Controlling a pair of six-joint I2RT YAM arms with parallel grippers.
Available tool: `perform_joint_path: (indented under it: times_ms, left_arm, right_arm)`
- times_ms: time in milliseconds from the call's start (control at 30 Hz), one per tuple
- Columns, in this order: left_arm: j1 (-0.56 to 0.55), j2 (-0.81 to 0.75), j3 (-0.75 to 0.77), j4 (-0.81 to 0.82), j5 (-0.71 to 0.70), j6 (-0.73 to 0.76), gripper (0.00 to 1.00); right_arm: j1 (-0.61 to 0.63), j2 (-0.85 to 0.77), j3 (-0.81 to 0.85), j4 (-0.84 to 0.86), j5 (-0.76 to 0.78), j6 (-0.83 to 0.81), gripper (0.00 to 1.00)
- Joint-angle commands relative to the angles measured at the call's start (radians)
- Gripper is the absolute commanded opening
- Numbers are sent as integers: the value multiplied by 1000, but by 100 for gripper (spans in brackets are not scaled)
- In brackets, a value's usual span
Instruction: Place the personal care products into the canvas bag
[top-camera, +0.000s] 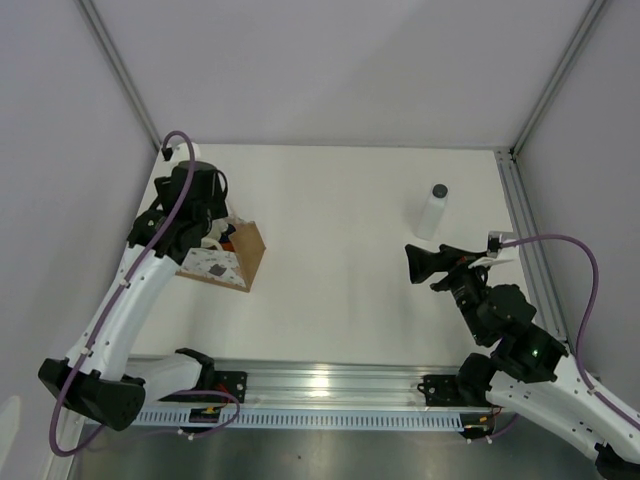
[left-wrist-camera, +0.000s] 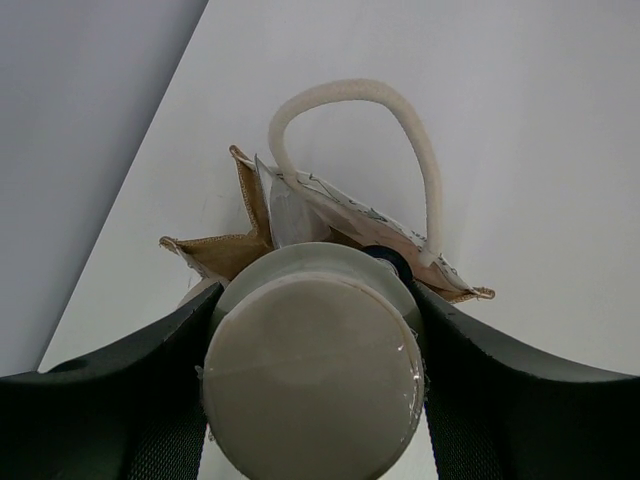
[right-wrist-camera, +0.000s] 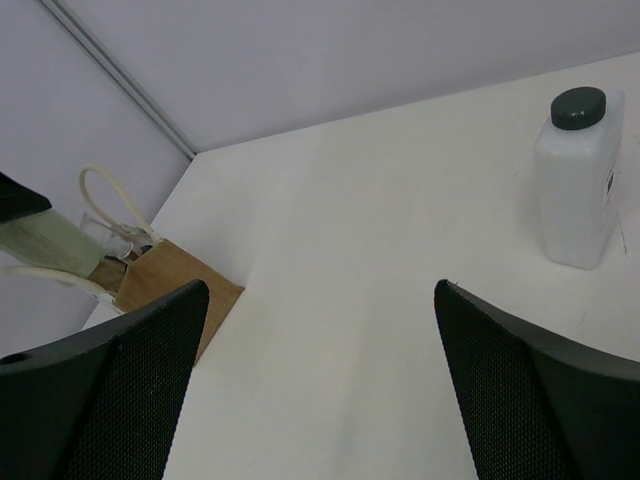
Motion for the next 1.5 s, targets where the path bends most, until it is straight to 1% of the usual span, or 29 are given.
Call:
perform_joint_path:
  times_ms: [0,233,433,700,1033,1467]
  left_arm:
    - [20,-39,4,82,-44,32,0]
    - [43,-26,-51,154,-9,43,0]
    - [55,21,-54,133,-15,37,0]
    - [54,-31,-50,130,3,32,0]
    - [57,-72,-10,118,-53,78,0]
    - [127,-16,6,107,-78,84,0]
  right_arm:
    - [-3,-16,17,-3,4,17,99]
    - [-3,-17,16,-1,4,17,99]
    - [-3,-17,17,-5,4,17,99]
    - [-3,-20,19,-6,-1,17,99]
    - [-3,-14,19,-3,-4,15,99]
    - [-3,-14,19,-3,-7,15,99]
